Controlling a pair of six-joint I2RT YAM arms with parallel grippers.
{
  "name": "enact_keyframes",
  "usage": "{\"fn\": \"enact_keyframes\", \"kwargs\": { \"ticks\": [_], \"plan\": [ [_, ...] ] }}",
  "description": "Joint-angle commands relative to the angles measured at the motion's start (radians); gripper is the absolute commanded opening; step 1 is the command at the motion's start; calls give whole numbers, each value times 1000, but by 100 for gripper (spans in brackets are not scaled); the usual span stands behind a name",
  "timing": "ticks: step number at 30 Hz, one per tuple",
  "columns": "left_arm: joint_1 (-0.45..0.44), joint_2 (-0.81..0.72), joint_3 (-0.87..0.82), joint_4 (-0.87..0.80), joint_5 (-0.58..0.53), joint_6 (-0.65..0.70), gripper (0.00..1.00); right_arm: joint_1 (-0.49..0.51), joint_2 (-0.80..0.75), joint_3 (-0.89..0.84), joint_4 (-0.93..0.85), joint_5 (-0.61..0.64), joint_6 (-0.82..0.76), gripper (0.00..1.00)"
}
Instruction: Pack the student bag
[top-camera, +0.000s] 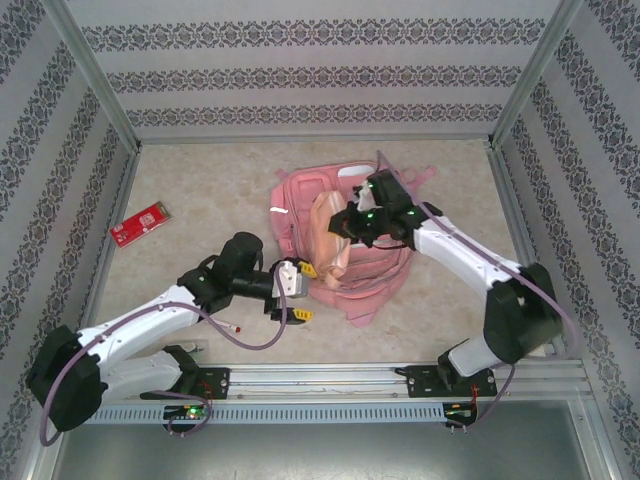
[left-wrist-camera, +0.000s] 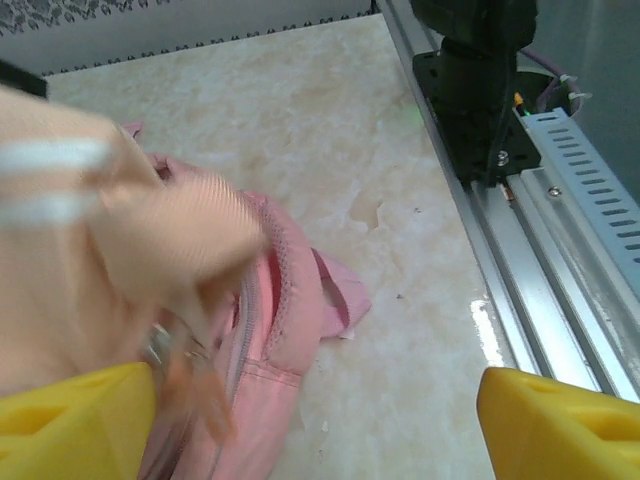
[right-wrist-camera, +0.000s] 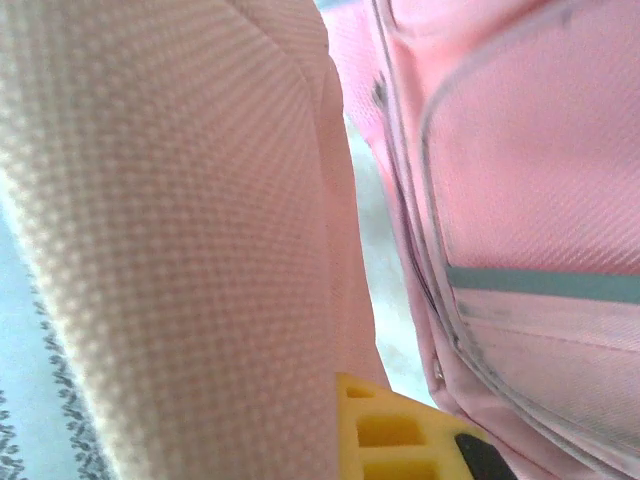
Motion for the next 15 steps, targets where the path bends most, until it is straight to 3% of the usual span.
{"fn": "enact_keyframes", "kwargs": {
  "ticks": [1, 5, 8, 11, 15],
  "plan": [
    [-16, -57, -32, 25, 20, -54, 87, -63, -105, -61, 83, -17, -11, 1],
    [-17, -35, -4, 22, -122, -6, 86, -204, -242, -90, -47, 82, -121, 0],
    [-17, 106, 126, -59, -278, -33, 75, -322, -323, -76, -219, 222, -231, 1],
    [-23, 266, 245, -95, -325, -61, 69, -419, -398, -81, -319, 378, -303, 1],
    [-35, 420, 334, 8, -399, -188, 62, -449, -451, -78, -371, 500, -405, 3]
  ]
}}
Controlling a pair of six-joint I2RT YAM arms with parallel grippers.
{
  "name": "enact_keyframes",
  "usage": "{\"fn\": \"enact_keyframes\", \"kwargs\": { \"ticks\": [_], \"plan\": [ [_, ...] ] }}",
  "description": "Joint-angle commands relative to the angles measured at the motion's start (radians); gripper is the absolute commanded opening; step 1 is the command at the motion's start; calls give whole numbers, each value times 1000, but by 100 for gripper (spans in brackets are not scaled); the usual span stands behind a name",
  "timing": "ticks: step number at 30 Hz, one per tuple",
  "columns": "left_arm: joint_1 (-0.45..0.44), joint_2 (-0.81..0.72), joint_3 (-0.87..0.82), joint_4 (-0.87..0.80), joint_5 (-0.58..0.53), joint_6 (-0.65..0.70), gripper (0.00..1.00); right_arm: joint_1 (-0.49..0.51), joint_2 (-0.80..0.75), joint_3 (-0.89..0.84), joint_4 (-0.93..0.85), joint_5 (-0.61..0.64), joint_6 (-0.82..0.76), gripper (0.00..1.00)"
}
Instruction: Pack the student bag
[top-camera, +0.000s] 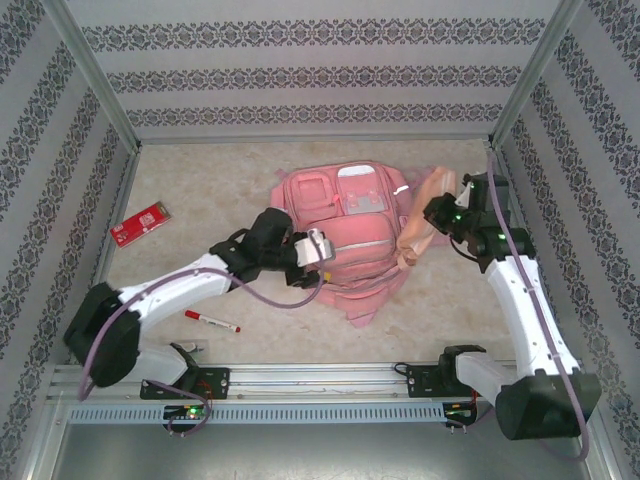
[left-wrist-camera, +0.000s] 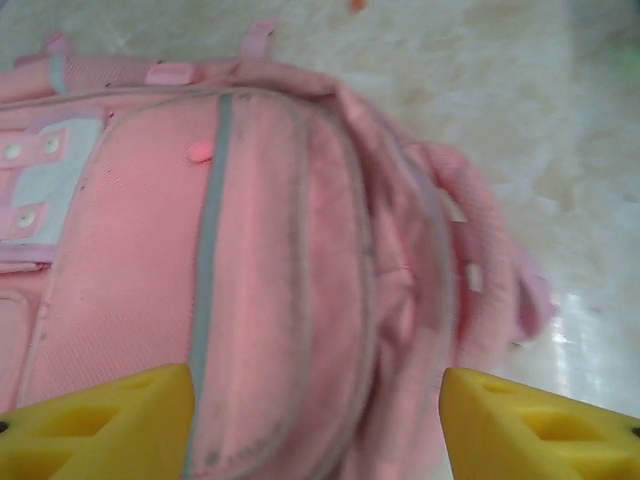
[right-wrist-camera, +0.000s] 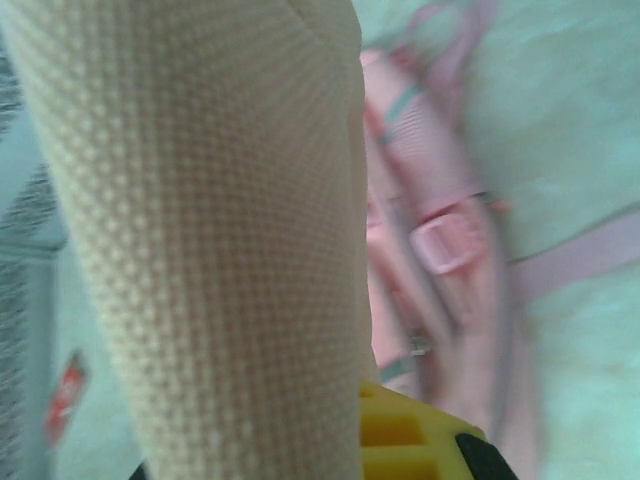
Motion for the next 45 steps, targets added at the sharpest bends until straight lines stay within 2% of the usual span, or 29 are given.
{"fn": "enact_keyframes", "kwargs": {
  "ticks": [1, 5, 8, 10, 11, 13, 16, 20, 23, 24, 27, 30, 33, 36, 40, 42, 45],
  "plan": [
    [-28, 96, 65, 31, -75, -78, 62, -2, -36, -4, -94, 144, -140, 3],
    [-74, 206, 140, -49, -67, 58, 70, -2, -57, -19, -86, 148, -157, 4],
    [-93, 273, 189, -87, -110, 42, 81, -2, -55, -23, -78, 129, -156, 4],
    [-97, 309, 210, -86, -190, 12, 82, -2, -57, -32, -67, 117, -143, 4],
    [-97, 332, 223, -82, -247, -13, 82, -2, -56, -40, -59, 103, -132, 4],
    [-97, 386, 280, -106, -389, -80, 73, -1, -55, -61, -32, 51, -96, 4],
    [-97, 462, 389, -204, -453, -111, 60, 1, -52, -100, 18, -31, -43, 4],
    [-97, 501, 443, -228, -362, -133, 44, 4, -52, -134, 43, -102, -14, 4],
    [-97, 536, 485, -261, -356, -133, 5, 6, -51, -140, 36, -119, -17, 4],
    [-97, 548, 512, -296, -352, -132, 0, 6, -54, -143, 33, -120, -15, 4],
    [-95, 560, 664, -452, -319, -168, 0, 17, -54, -155, 25, -155, 39, 4],
    [-75, 578, 878, -641, -336, -270, 0, 27, -40, -175, 35, -272, 135, 6],
    [-28, 580, 1035, -743, -239, -379, 0, 14, -17, -175, 42, -382, 191, 7],
    [22, 547, 1080, -729, -154, -561, 0, 10, -12, -164, 69, -413, 198, 8],
    [81, 503, 1056, -620, -32, -881, 0, 10, -24, -180, 119, -419, 256, 8],
    [89, 491, 1048, -586, -36, -954, 0, 10, -19, -205, 152, -426, 304, 8],
    [89, 483, 1045, -573, -45, -965, 0, 11, 4, -260, 239, -440, 391, 8]
  ]
}}
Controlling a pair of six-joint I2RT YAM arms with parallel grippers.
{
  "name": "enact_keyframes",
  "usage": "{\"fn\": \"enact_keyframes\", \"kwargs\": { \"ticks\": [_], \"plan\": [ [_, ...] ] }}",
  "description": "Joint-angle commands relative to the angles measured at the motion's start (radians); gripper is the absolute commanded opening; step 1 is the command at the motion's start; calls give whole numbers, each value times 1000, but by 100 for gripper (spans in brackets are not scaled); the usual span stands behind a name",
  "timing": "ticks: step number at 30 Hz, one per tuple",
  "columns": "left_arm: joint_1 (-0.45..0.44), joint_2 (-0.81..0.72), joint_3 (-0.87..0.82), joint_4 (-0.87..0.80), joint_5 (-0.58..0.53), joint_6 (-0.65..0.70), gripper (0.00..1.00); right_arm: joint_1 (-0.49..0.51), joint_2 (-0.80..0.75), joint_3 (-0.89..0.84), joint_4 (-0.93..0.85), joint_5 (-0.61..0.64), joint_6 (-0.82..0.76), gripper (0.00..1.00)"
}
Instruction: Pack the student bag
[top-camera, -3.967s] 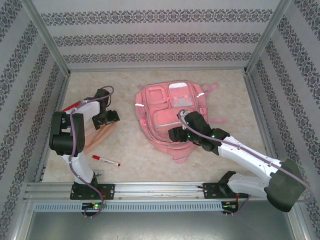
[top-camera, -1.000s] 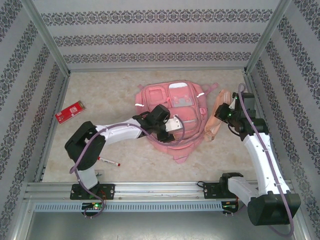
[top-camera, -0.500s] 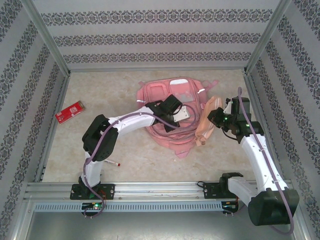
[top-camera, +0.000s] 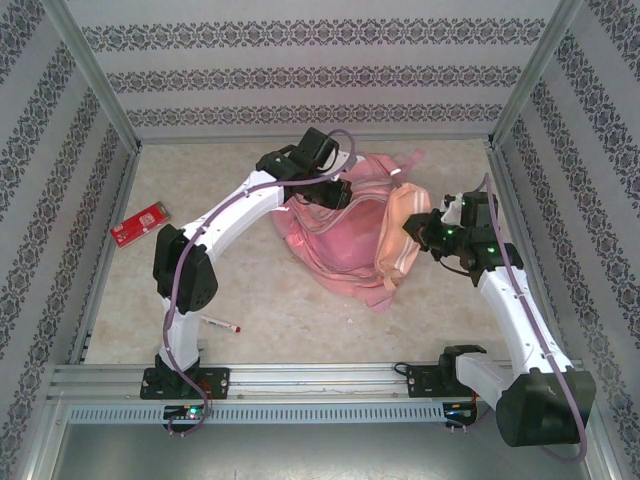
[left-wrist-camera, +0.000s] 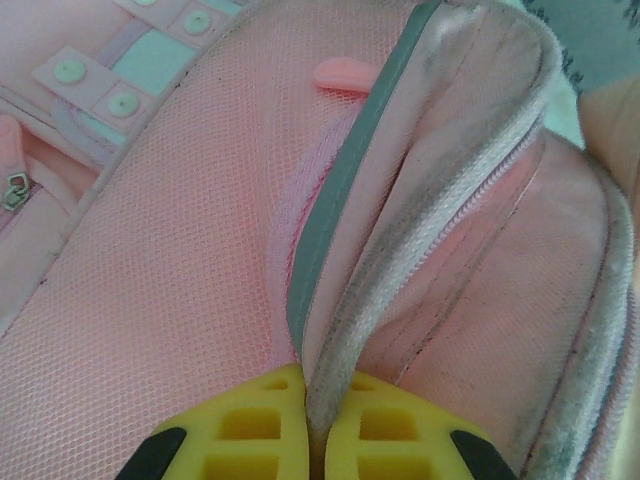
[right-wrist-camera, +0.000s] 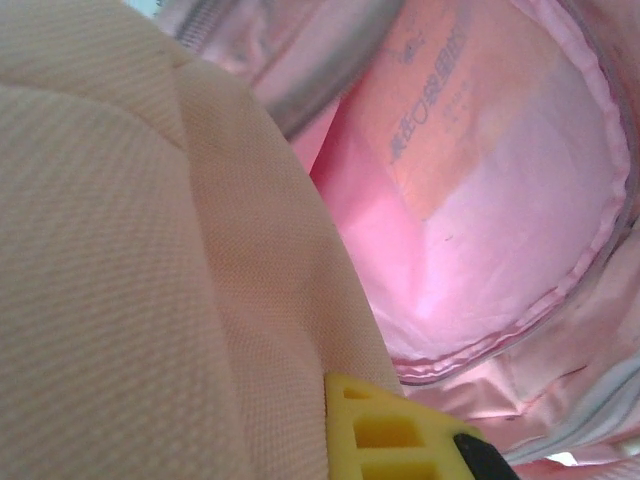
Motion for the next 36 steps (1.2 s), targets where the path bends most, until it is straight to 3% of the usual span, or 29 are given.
{"fn": "enact_keyframes", "kwargs": {
  "ticks": [1, 8, 18, 23, 28, 36],
  "plan": [
    [2, -86, 15, 88, 26, -180, 0, 1, 32, -69, 85, -49, 135, 8],
    [2, -98, -23, 117, -5, -151, 0, -5, 51, -97, 142, 54, 172, 9],
    [2, -147, -105, 214, 13, -138, 0, 6, 149, -99, 329, 62, 241, 9],
    [2, -157, -106, 236, 73, -173, 0, 126, 313, -72, 565, 102, 355, 9],
    [1, -183, -123, 250, 18, -222, 0, 243, 483, -21, 766, 269, 434, 8],
    [0, -213, -127, 295, 29, -230, 0, 340, 868, 105, 1239, 396, 624, 3]
  ]
}}
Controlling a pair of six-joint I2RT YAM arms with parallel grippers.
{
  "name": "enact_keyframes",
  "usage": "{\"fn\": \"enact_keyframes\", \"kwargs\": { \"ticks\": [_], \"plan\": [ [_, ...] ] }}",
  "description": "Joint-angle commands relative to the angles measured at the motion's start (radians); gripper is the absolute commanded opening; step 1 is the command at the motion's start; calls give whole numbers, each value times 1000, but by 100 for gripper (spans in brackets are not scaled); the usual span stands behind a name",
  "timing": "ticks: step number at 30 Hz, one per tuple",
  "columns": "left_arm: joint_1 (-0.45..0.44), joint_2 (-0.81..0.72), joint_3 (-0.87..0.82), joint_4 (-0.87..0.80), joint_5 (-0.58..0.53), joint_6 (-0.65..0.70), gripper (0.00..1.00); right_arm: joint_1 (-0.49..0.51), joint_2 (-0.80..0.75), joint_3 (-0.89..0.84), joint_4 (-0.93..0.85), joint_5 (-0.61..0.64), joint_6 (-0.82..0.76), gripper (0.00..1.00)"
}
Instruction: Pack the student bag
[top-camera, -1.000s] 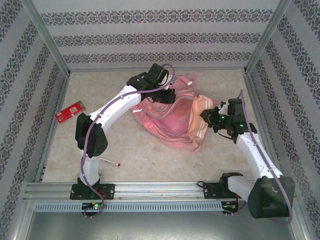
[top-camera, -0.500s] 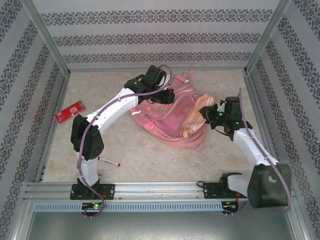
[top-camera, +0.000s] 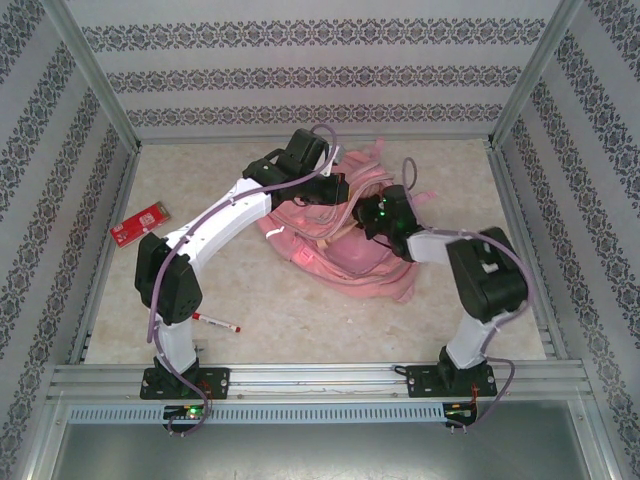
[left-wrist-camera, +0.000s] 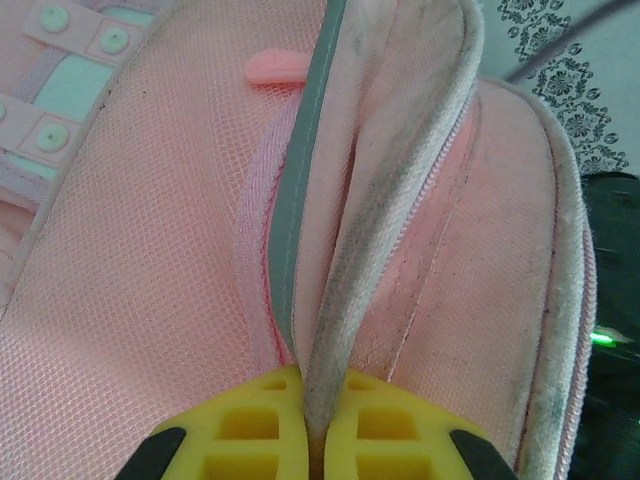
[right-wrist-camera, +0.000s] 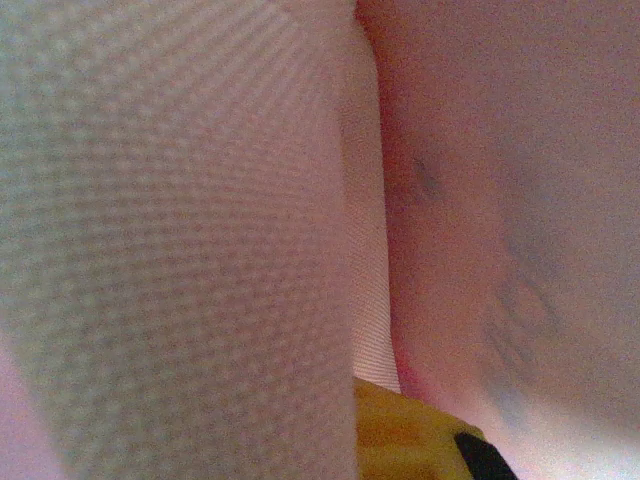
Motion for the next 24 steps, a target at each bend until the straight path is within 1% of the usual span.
{"fn": "enact_keyframes", "kwargs": {
  "ticks": [1, 3, 7, 11, 12, 14, 16, 19, 22, 24],
  "plan": [
    [0, -90, 28, 131, 32, -10, 0, 32, 126, 65, 300, 103, 127, 3],
    [-1, -91, 33, 136, 44, 12, 0, 55, 183, 96, 347, 134, 152, 4],
    [-2, -97, 35, 177, 61, 56, 0, 98, 265, 158, 376, 175, 157, 13],
    [-2, -99, 34, 216, 77, 76, 0, 128, 341, 227, 399, 161, 143, 17],
    [-2, -99, 34, 218, 75, 82, 0, 129, 350, 228, 408, 159, 143, 19],
    [-2, -105, 27, 218, 56, 92, 0, 119, 334, 210, 377, 152, 140, 27],
    [-2, -116, 7, 225, 30, 99, 0, 99, 286, 182, 291, 139, 123, 34],
    [-1, -128, -26, 246, 14, 110, 0, 64, 204, 158, 163, 75, 70, 45],
    [1, -135, -37, 237, -11, 134, 0, 45, 116, 143, 19, 20, -19, 48],
    [1, -139, -38, 226, -30, 147, 0, 35, 64, 116, -33, 3, -50, 47]
  ]
}}
